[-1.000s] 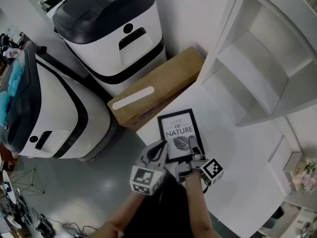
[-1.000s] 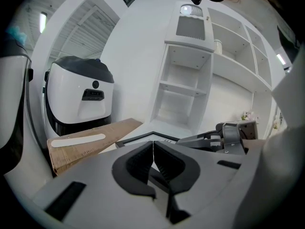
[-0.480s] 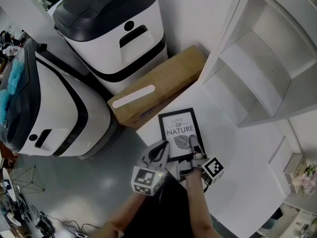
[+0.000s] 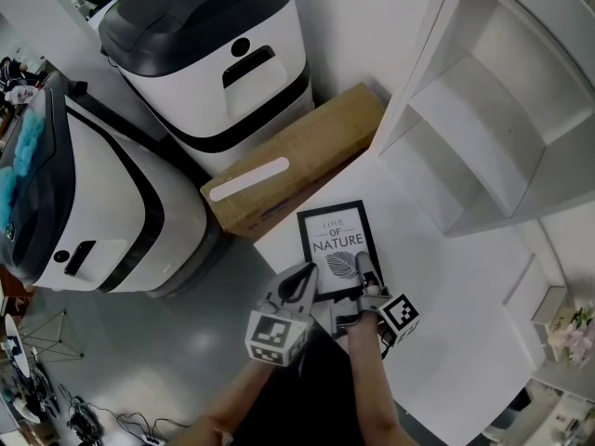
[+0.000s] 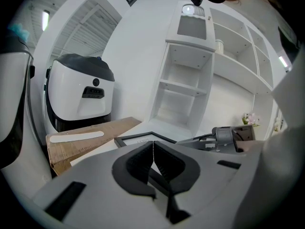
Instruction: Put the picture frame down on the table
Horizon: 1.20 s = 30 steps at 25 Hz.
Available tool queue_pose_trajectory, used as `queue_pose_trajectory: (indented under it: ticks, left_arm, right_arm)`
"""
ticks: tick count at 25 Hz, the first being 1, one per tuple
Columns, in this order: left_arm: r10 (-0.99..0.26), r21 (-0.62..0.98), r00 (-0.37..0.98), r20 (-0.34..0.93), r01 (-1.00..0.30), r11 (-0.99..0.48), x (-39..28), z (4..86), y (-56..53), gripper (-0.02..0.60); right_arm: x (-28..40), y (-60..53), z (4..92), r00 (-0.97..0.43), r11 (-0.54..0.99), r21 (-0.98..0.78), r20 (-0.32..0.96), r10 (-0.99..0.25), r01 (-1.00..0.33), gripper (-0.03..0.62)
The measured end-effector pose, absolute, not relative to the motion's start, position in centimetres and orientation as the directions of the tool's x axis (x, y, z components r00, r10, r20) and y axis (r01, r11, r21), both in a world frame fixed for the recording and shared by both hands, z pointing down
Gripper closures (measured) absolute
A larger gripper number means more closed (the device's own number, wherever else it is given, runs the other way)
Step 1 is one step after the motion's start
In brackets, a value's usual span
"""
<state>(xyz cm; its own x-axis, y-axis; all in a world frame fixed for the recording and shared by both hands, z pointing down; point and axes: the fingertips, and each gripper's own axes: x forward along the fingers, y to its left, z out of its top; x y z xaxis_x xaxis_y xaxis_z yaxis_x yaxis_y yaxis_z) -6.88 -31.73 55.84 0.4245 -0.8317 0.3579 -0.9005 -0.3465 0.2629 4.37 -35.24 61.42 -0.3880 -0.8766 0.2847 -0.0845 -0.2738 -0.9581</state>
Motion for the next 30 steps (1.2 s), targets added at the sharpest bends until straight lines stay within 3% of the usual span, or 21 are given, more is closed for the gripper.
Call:
queue_pose_trajectory:
  ticks: [4, 8, 17, 30]
  left_arm:
    - [-0.834, 0.261, 0.421, 0.358, -0.902, -0.343, -7.0, 55.9, -31.6, 0.569]
    - [-0.834, 0.261, 0.42, 0.358, -0.903, -0.342, -7.0, 55.9, -31.6, 0.569]
    - [-0.837, 0.262, 0.421, 0.35, -0.902, -0.344, -7.0, 55.7, -31.4, 0.569]
    - [-0.842, 0.281, 0.419, 0.339, -0.899, -0.335, -7.3, 55.5, -31.0, 0.569]
  right_arm:
    - [4.9, -35.3, 61.7, -0.37, -0.282, -0.957, 0.286, -0.884, -0.067, 0.553]
    - [5.1, -35.5, 61.9, -0.375, -0.275, -0.96, 0.272, -0.886, -0.048, 0.479]
    - [5.0, -35.6, 61.2, -0.382, -0.29, -0.955, 0.291, -0.877, -0.063, 0.42]
    - [5.0, -35.8, 60.6, -0.397, -0.323, -0.944, 0.319, -0.861, -0.06, 0.272]
